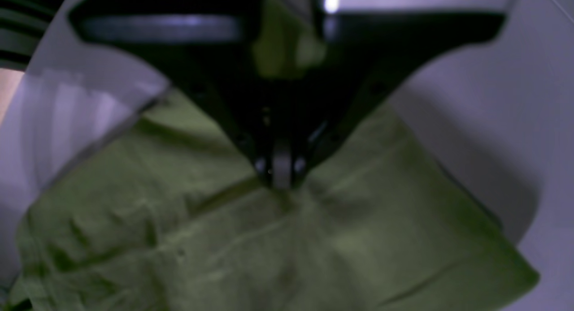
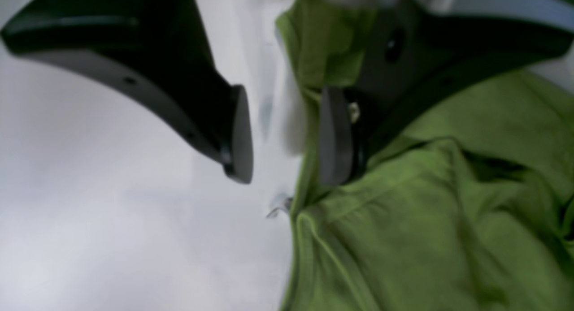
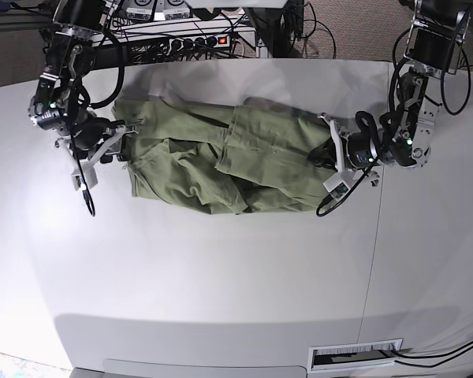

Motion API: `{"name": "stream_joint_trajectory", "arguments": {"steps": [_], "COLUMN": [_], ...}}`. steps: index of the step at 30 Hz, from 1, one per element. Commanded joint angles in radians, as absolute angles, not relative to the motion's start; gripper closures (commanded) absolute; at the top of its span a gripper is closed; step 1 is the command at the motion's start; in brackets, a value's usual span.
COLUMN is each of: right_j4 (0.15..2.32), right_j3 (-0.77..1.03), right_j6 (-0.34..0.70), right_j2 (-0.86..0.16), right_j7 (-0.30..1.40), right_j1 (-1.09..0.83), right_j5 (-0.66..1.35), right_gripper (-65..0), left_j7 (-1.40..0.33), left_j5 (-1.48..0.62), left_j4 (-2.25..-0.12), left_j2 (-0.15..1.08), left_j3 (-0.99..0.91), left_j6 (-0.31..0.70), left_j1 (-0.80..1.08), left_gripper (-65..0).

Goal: Fold the T-shirt properly
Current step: 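Regrasp the shirt's collar end with the right gripper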

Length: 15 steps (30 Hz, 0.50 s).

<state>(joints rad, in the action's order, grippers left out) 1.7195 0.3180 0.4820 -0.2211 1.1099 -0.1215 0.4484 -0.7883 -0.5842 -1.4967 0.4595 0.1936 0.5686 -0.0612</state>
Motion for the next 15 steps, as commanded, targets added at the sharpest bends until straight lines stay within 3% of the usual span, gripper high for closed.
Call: {"name": "stream_joint_trajectory", "arguments": {"steps": [1, 6, 9, 15], "right_j4": [1.705, 1.569, 1.511, 1.495], "right_j3": [0.323, 0.321, 0.321, 0.321], "right_j6": [0.483, 0.532, 0.538, 0.542], "right_j2": [-0.233, -0.233, -0.233, -0.232], "right_j7": [1.082, 1.146, 1.222, 1.276], "right_j1": [-0.113, -0.085, -0.059, -0.05], "right_j5": [0.461, 0.565, 0.621, 0.676], "right_gripper": [-26.2, -26.3, -32.5, -32.7], "left_j7": [-0.867, -0.867, -0.867, -0.867], "left_j5": [-0.516, -0.517, -0.517, -0.517], "left_j4": [-1.489, -1.489, -1.489, -1.489], "left_j2": [0.468, 0.468, 0.468, 0.468], "left_j3": [0.199, 0.199, 0.199, 0.199], "left_j6": [0.557, 0.558, 0.567, 0.576], "left_j1": [-0.055, -0.055, -0.055, -0.055], "left_gripper": [0.0, 0.0, 0.0, 0.0]}}
